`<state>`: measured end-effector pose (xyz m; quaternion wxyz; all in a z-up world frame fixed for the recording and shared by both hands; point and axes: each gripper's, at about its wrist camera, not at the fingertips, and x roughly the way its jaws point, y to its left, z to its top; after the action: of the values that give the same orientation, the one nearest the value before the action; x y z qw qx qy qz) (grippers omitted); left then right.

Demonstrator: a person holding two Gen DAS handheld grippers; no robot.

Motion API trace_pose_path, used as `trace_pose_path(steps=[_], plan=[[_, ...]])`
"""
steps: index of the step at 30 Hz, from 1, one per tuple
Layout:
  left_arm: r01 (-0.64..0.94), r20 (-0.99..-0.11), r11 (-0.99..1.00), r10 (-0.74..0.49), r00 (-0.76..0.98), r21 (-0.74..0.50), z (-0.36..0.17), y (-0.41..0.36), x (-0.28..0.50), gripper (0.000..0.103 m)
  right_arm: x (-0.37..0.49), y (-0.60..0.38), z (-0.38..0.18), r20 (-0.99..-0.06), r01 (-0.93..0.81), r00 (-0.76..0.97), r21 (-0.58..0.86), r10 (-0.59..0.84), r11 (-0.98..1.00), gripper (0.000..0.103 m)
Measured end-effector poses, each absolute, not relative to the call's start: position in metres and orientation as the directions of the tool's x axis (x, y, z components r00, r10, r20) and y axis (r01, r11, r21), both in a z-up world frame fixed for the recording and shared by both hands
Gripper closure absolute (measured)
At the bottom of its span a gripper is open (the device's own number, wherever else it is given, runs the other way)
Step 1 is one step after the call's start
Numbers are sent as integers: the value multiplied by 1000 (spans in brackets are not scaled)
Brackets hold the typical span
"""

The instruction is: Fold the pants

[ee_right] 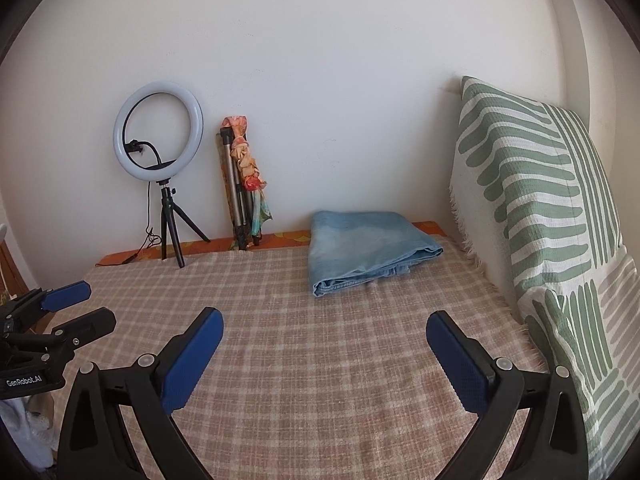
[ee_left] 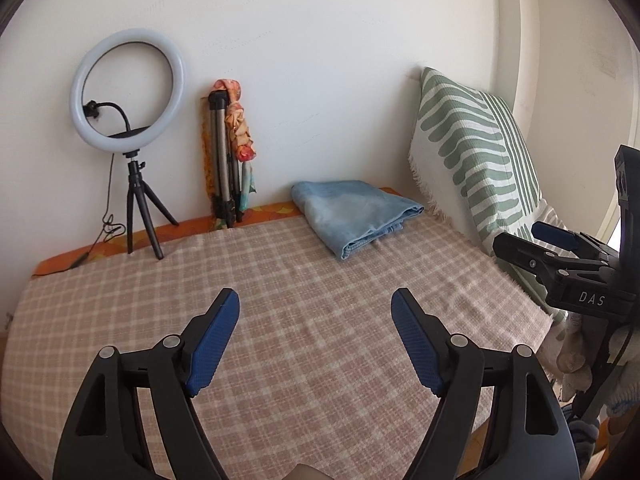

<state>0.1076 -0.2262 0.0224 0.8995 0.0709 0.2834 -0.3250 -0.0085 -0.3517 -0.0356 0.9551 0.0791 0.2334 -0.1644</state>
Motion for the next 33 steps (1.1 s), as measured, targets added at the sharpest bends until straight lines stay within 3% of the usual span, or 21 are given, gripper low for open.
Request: trace_pose_path(steps=[15,33], plan=[[571,-592,819,-487,642,-54,-16,-206,126,25,21,-342,-85,-487,350,825,40,-288,936,0],[560,-626,827,-459,630,-43,-31,-203,133,22,30,-343,-96,-492,355,818,23,-299,934,0]])
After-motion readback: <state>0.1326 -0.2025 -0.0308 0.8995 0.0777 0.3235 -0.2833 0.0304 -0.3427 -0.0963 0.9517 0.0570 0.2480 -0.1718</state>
